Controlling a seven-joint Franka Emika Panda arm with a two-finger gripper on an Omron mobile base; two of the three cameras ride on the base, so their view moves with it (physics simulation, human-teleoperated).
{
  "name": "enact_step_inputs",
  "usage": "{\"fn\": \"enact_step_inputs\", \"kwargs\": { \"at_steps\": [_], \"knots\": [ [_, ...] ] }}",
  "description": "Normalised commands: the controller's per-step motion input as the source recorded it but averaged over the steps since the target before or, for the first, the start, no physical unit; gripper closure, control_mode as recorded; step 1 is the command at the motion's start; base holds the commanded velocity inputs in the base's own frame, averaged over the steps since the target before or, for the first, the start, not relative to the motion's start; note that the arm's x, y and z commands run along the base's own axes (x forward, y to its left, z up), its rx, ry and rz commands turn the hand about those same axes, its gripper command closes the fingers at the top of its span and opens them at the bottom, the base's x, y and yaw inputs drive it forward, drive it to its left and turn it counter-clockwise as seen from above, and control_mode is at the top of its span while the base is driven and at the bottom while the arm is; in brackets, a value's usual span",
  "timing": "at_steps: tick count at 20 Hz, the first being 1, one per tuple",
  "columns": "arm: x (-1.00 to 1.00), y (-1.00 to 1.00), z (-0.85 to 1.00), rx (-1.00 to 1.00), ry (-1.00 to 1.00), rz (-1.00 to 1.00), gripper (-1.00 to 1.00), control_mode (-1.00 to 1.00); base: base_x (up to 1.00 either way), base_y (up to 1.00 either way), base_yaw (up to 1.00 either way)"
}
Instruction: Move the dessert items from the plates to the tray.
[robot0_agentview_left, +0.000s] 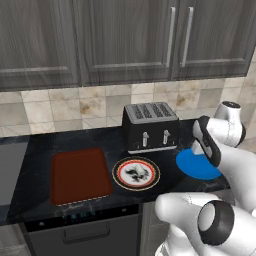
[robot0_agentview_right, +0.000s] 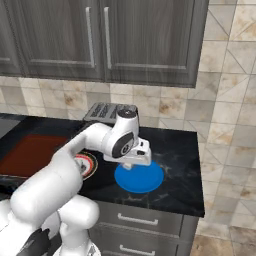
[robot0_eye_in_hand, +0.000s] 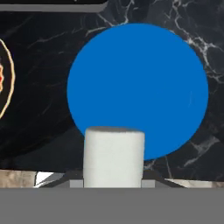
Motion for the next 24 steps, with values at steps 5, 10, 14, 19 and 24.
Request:
{"fn": "enact_step_inputs", "kwargs": {
  "at_steps": [5,10,14,19,24],
  "knots": [
    [-0.36,1.00,0.48,0.00,0.00,0.00,1.00,-1.00,0.00,0.00,0.00],
    [-0.38,1.00,0.45,0.00,0.00,0.01,1.00,-1.00,0.00,0.00,0.00],
    [-0.18,0.99,0.35,0.00,0.02,0.00,1.00,-1.00,0.00,0.00,0.00],
    [-0.20,0.92,0.32,0.00,0.04,0.00,1.00,-1.00,0.00,0.00,0.00],
    [-0.18,0.90,0.30,0.00,0.04,0.00,1.00,-1.00,0.00,0.00,0.00]
  ]
}}
